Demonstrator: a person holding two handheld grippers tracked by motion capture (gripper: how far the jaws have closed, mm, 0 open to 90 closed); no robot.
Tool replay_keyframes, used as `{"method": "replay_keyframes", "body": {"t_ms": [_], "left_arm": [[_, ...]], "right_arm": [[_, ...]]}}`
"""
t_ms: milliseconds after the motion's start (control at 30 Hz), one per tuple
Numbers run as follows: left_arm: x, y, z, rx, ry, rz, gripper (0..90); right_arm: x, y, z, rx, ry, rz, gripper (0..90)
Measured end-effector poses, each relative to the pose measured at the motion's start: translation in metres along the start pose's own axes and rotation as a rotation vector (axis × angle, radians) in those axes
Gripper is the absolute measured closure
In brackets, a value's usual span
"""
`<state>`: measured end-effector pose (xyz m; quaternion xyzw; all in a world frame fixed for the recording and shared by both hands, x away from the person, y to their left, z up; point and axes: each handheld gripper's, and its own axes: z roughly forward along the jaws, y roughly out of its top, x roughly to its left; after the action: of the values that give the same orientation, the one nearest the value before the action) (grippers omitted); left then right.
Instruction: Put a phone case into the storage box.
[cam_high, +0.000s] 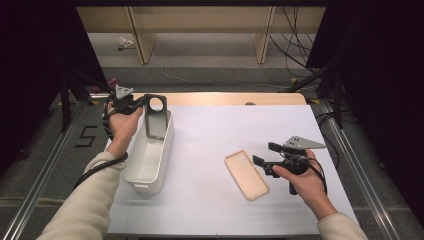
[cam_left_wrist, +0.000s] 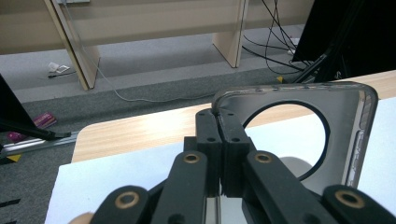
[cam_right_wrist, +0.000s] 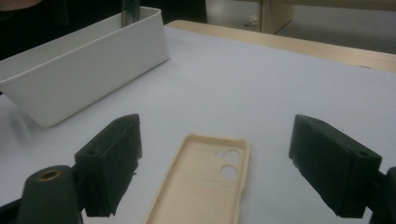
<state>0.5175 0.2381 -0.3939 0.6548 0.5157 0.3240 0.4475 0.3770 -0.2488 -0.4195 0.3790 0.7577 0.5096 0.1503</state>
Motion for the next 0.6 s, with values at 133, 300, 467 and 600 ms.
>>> {"method": "replay_keyframes", "body": {"t_ms": [133,300,467,600], "left_arm": [[-0.0002,-0.002,0.0013,0.007,-0.001,0.008,88.2],[0.0001,-0.0044,0.0028,0.016,0.001,0.01,88.1],[0.0008,-0.0065,0.0039,0.021,0.003,0.007,87.9],[0.001,-0.0078,0.0047,0.026,0.002,0.008,87.8]], "right_arm": [[-0.0001,0.0,0.0,0.0,-0.001,0.0,17.8],[0.0,-0.0001,0.0001,0.001,0.0,0.0,17.8],[0.0,-0.0001,0.0002,0.001,0.0,0.0,17.8],[0.0,-0.0001,0.0004,0.001,0.001,-0.001,17.8]]}}
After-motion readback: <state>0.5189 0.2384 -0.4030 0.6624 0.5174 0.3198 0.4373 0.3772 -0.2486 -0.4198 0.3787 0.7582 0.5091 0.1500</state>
